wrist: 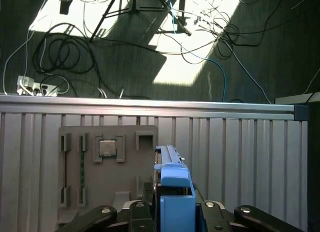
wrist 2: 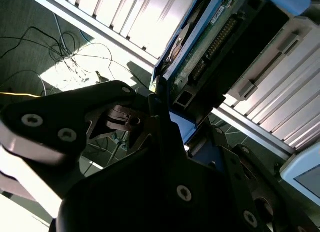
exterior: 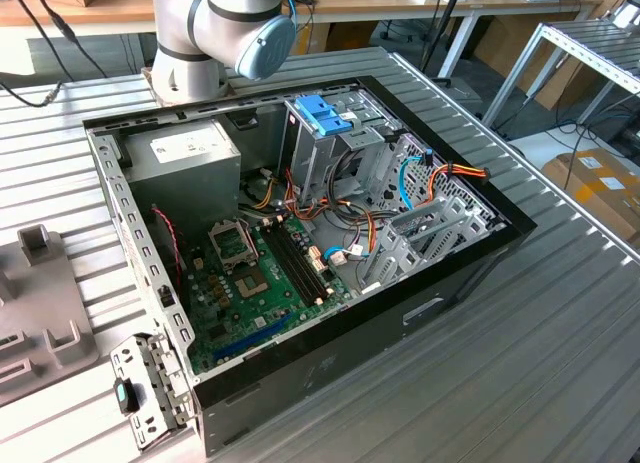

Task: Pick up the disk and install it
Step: 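Pick up the disk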

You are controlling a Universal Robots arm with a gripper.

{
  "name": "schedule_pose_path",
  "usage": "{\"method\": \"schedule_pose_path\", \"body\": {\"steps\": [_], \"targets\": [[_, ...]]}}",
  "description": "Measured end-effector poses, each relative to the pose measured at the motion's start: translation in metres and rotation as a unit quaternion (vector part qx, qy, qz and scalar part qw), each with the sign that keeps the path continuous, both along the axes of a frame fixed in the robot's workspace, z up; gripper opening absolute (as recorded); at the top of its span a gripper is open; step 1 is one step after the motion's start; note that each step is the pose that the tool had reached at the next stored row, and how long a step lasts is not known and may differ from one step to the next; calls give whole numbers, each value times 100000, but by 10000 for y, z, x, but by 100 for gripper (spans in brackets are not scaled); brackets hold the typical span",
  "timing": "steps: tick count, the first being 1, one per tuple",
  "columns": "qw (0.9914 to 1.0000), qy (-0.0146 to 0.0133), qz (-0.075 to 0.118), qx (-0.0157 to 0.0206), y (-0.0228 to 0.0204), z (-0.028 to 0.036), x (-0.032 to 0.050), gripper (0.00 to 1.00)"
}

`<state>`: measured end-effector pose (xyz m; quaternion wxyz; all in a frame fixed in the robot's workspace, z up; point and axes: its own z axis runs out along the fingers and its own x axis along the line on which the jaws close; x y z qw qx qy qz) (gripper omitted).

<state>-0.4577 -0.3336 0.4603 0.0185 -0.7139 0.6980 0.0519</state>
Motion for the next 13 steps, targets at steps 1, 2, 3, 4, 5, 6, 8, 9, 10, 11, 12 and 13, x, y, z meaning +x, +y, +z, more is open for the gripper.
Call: {"method": "schedule_pose_path", "body": {"steps": [1,2,3,4,5,6,8,9,10,11,12,13], "targets": [[100000,3,-1,31,0,9,0,37],[100000,-1,-1,75,0,21,0,37],[100000,-2,1,109,0,31,0,37],[100000,-2,-2,145,0,43,0,37],[100000,-3,1,167,0,52,0,37],[100000,0,0,209,0,68,0,37],[100000,0,2,262,0,89,0,37],[100000,2,-1,303,0,109,0,37],[99999,-1,-2,324,0,119,0,37],[99999,1,-1,346,0,128,0,37],[99999,-1,1,367,0,137,0,37],[99999,0,-2,384,0,146,0,37]]}}
